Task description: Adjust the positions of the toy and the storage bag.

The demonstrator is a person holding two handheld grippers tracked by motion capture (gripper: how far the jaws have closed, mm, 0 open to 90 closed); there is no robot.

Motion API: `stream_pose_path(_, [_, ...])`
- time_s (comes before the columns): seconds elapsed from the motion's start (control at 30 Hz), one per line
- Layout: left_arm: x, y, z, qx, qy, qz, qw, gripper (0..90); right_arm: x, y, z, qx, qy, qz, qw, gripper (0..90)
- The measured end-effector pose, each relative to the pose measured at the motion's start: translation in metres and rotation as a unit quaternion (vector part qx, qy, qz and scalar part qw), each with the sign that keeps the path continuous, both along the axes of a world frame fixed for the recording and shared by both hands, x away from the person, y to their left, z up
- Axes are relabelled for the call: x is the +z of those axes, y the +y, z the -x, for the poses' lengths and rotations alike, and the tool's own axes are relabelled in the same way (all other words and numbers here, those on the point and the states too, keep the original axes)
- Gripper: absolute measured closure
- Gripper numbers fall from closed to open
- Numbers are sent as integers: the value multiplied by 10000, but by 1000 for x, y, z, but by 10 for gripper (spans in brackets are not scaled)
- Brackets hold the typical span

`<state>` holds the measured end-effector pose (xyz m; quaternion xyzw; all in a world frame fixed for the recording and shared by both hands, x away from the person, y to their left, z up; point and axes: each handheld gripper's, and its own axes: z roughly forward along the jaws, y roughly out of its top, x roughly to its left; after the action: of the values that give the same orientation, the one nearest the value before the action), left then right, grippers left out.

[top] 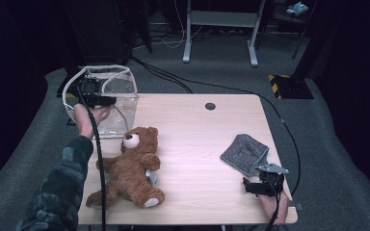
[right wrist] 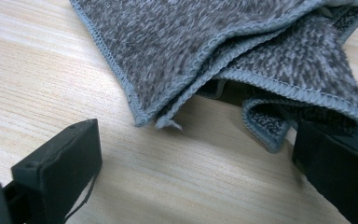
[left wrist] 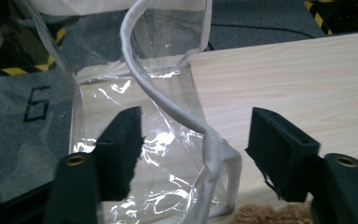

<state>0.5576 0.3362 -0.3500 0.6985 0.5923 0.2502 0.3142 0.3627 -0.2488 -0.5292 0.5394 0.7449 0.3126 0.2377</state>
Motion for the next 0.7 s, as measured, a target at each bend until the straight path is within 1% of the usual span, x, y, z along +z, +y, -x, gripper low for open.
stream_pose_path(0.07, [-2, 1, -2, -8, 18, 58, 10000, 488, 0, 0, 0, 16, -23, 1, 10000, 7])
stream_pose_path(0.1, [-3, 1, -3, -7, -3, 94, 10000, 501, 0, 0, 0, 21, -32, -14, 10000, 6])
stream_pose_path(0.13, [-4, 0, -3, -61, 23, 110, 9999, 538, 0, -1, 1, 8, -46, -22, 10000, 6])
stream_pose_path(0.17, [-4, -1, -3, -89, -6, 104, 9999, 568, 1, -2, 2, 31, -51, -37, 10000, 6])
stream_pose_path(0.27, [-2, -4, -4, -226, -37, -11, 9997, 643, 1, -3, 3, 0, -119, -85, 9999, 4])
stream_pose_path(0.3, [-2, -5, -4, -269, -52, -54, 9996, 662, 1, -3, 4, -36, -79, -95, 9999, 4])
stream_pose_path(0.33, [-2, -5, -4, -305, -83, -58, 9995, 676, 1, -3, 4, -54, -69, -95, 9999, 4])
stream_pose_path(0.37, [-2, -6, -4, -337, -99, -49, 9994, 691, 1, -3, 4, -10, -91, -41, 10000, 4])
stream_pose_path(0.43, [-2, -6, -5, -422, -162, -21, 9990, 710, 0, -3, 5, -19, -47, 26, 10000, 4])
stream_pose_path(0.5, [-2, -5, -6, -474, -159, -39, 9987, 722, 0, -5, 7, -60, -65, 1, 10000, 5])
stream_pose_path(0.57, [-3, -6, -7, -549, -218, -19, 9983, 736, 0, -8, 8, -33, -42, 4, 10000, 6])
stream_pose_path(0.63, [-3, -6, -8, -563, -259, 19, 9981, 741, 0, -7, 9, -38, -5, 3, 10000, 7])
stream_pose_path(0.67, [-3, -7, -8, -590, -260, -6, 9979, 743, 0, -7, 8, -28, -25, 3, 10000, 6])
stream_pose_path(0.7, [-4, -9, -9, -544, -318, 31, 9980, 743, 0, -7, 8, -29, -16, 3, 10000, 6])
